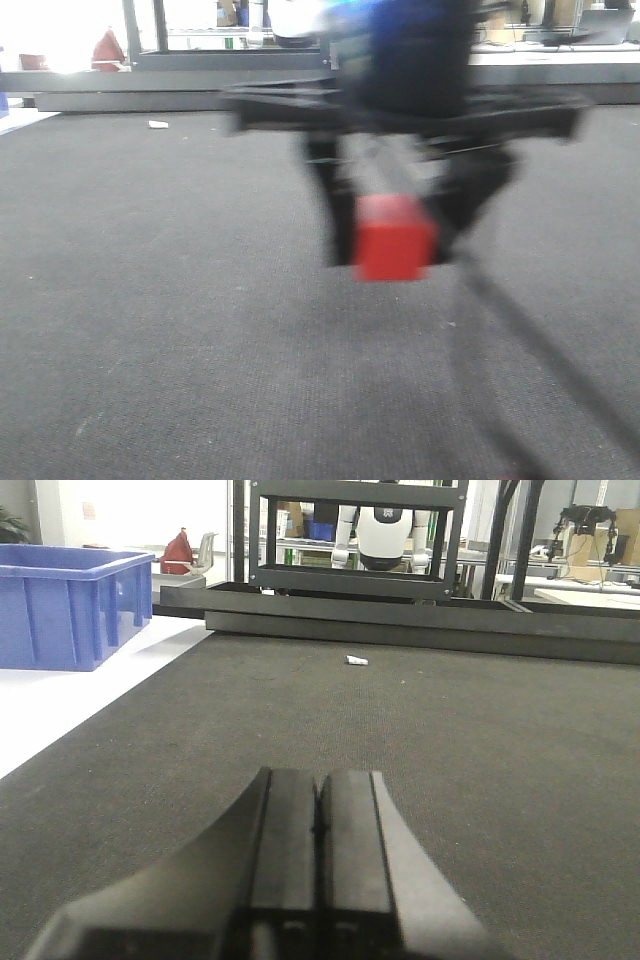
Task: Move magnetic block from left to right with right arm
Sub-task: 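Close the right gripper on the red cube and lift it, then hold the red cube raised in the right gripper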
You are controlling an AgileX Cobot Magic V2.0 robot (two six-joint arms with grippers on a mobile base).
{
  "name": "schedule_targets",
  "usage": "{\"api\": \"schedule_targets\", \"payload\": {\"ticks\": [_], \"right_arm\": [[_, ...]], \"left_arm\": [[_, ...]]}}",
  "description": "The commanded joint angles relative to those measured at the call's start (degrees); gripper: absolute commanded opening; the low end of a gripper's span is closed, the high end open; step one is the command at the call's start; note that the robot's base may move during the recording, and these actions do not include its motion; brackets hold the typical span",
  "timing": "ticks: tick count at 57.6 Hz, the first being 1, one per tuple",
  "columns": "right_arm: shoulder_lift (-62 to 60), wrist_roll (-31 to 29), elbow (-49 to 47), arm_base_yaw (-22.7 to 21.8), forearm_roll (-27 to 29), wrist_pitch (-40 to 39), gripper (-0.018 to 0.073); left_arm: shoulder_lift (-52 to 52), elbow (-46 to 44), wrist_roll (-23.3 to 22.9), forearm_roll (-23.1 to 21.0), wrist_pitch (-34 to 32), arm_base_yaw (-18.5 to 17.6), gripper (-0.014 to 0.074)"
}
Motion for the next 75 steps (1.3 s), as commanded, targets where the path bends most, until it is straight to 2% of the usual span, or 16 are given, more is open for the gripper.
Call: {"api": "schedule_targets", "payload": {"ticks": [1, 14, 22, 31, 39, 49, 63, 75], "right_arm": [[-7.2, -7.1, 3.7, -3.4, -1.4, -3.4, 0.0341], [-18.1, -19.2, 15.3, -14.3, 0.1, -8.7, 0.0341], [-25.4, -30.4, 21.5, -22.0, 2.9, -12.5, 0.0341], [-32.0, -40.6, 27.2, -30.0, 4.7, -20.0, 0.0341], [-37.4, -44.6, 32.3, -35.6, 6.2, -30.1, 0.0341], [-45.1, -44.6, 38.7, -38.3, 7.6, -42.1, 0.0341], [-58.2, -44.6, 46.1, -38.3, 7.5, -56.0, 0.0341], [-72.6, -44.6, 50.5, -38.3, 7.5, -57.7, 0.0341]], "left_arm": [[-0.7, 0.5, 0.1, -0.3, -5.2, -0.3, -0.0126], [-0.7, 0.5, 0.1, -0.3, -5.2, -0.3, -0.0126], [-0.7, 0.5, 0.1, -0.3, -5.2, -0.3, -0.0126], [-0.7, 0.5, 0.1, -0.3, -5.2, -0.3, -0.0126], [-0.7, 0.5, 0.1, -0.3, -5.2, -0.3, -0.0126], [-0.7, 0.5, 0.1, -0.3, -5.2, -0.3, -0.0126], [-0.7, 0.5, 0.1, -0.3, -5.2, -0.3, -0.0126], [-0.7, 0.5, 0.1, -0.3, -5.2, -0.3, -0.0126]]}}
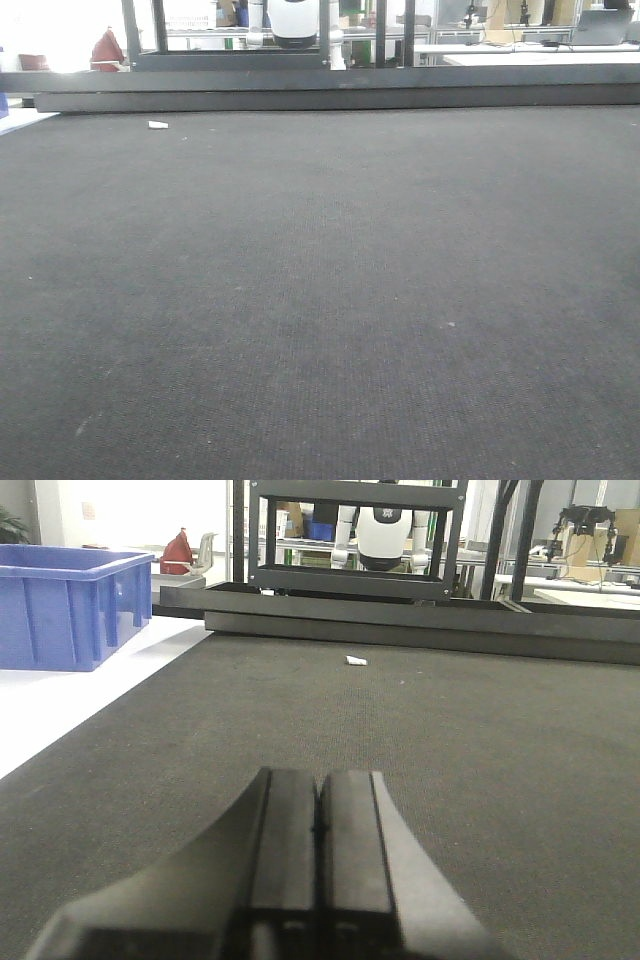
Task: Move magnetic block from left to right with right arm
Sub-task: 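Hold the red cube raised in the right gripper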
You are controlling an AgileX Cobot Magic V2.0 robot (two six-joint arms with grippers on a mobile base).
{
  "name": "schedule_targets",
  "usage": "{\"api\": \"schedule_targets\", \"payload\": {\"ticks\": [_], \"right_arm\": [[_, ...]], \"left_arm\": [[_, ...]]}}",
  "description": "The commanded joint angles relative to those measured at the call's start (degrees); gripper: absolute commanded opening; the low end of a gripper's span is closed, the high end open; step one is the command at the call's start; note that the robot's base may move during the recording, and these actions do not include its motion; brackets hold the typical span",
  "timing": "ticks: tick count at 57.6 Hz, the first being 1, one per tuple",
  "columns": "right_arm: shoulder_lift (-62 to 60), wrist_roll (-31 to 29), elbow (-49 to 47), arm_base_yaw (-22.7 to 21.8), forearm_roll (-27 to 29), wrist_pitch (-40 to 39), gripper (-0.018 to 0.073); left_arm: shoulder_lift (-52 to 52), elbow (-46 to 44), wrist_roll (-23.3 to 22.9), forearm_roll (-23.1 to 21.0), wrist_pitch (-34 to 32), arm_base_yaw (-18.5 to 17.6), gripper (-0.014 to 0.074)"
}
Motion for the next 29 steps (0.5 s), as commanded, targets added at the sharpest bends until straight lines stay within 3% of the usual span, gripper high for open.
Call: {"api": "schedule_targets", "payload": {"ticks": [1, 29], "right_arm": [[-4.8, -0.6, -0.7, -0.3, 0.3, -5.6, 0.0341], [-11.0, -0.6, -0.4, -0.3, 0.3, -1.9, 0.0341]], "left_arm": [[-0.7, 0.5, 0.1, -0.3, -5.2, -0.3, -0.0126], [-0.7, 0.5, 0.1, -0.3, -5.2, -0.3, -0.0126]]}}
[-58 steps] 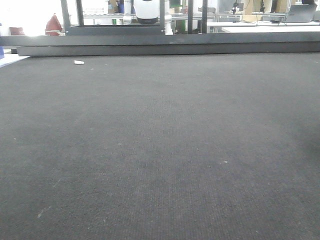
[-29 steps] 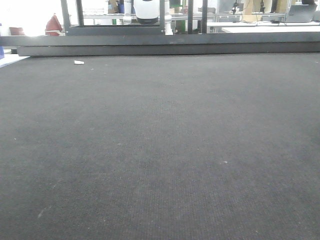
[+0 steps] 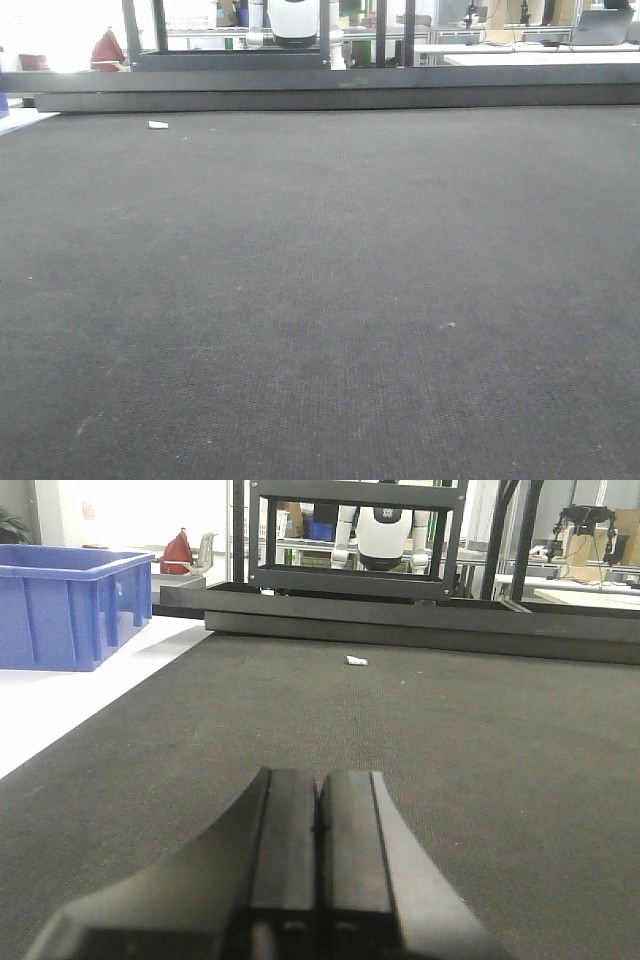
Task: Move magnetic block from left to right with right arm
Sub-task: 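Hold the red cube raised in the right gripper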
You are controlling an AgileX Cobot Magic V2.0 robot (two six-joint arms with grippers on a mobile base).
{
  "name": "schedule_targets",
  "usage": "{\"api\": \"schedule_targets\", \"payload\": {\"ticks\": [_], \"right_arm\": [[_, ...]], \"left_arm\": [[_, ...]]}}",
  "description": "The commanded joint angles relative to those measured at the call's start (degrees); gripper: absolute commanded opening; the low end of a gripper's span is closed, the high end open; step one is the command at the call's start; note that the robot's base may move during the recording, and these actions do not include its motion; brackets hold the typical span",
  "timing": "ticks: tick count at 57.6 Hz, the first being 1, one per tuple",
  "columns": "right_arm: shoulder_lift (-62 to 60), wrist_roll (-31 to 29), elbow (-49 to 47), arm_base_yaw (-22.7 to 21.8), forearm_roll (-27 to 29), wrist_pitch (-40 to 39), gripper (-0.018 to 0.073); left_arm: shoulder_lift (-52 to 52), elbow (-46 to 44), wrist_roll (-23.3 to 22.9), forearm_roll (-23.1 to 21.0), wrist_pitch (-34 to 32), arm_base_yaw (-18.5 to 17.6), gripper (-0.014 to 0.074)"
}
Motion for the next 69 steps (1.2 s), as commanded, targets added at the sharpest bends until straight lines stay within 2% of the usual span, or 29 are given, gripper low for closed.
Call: {"api": "schedule_targets", "payload": {"ticks": [1, 69], "right_arm": [[0.5, -0.5, -1.6, -0.3, 0.1, -4.3, 0.0341], [0.5, -0.5, -1.6, -0.3, 0.1, -4.1, 0.0341]], "left_arm": [[-0.7, 0.5, 0.1, -0.3, -5.2, -0.3, -0.0126], [-0.7, 0.5, 0.1, -0.3, -5.2, -0.3, -0.0126]]}}
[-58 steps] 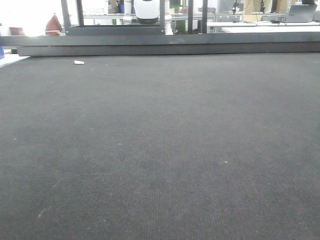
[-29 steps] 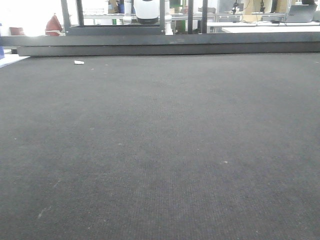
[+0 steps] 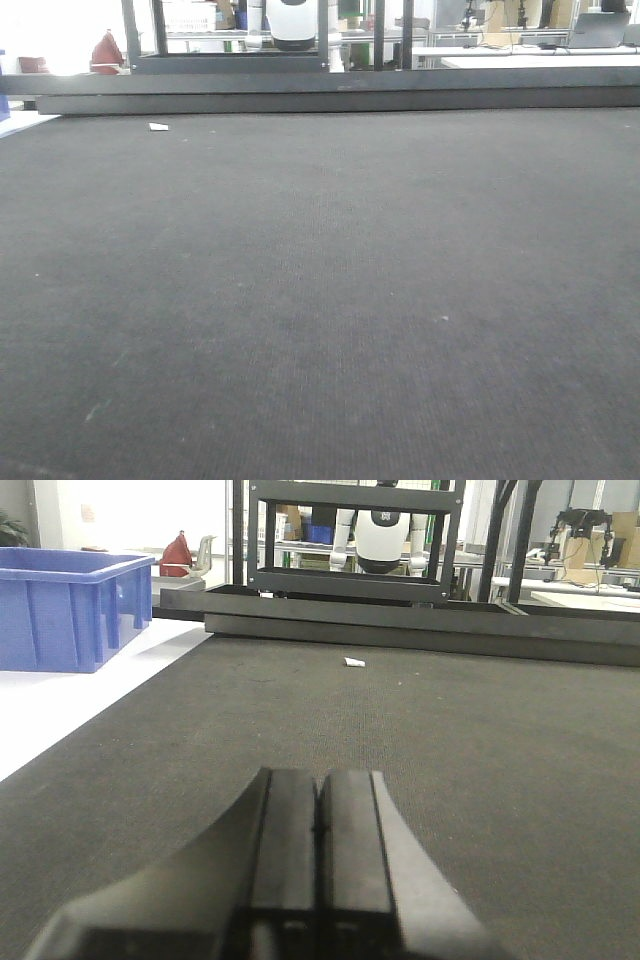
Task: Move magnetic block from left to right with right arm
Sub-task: 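Hold the red cube raised in the right gripper, then drive the base along the red table edge holding the cube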
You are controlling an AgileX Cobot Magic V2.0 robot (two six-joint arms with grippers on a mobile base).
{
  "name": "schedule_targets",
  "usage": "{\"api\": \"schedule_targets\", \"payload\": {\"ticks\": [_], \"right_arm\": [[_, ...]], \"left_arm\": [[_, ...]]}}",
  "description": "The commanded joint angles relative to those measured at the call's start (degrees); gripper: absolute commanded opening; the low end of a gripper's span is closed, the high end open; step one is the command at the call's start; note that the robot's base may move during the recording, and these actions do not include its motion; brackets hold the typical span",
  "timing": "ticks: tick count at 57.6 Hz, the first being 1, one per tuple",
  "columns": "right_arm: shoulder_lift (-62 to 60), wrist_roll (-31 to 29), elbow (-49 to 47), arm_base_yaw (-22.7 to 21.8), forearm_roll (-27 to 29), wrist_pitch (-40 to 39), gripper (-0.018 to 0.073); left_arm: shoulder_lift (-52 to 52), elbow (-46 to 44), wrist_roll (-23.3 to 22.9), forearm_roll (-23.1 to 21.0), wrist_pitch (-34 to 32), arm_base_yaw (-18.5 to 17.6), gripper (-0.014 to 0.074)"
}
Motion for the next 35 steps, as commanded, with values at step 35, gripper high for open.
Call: {"api": "schedule_targets", "payload": {"ticks": [35], "right_arm": [[0.5, -0.4, -1.6, -0.3, 0.1, -4.8, 0.0341]], "left_arm": [[-0.7, 0.5, 0.1, -0.3, -5.2, -0.3, -0.0126]]}}
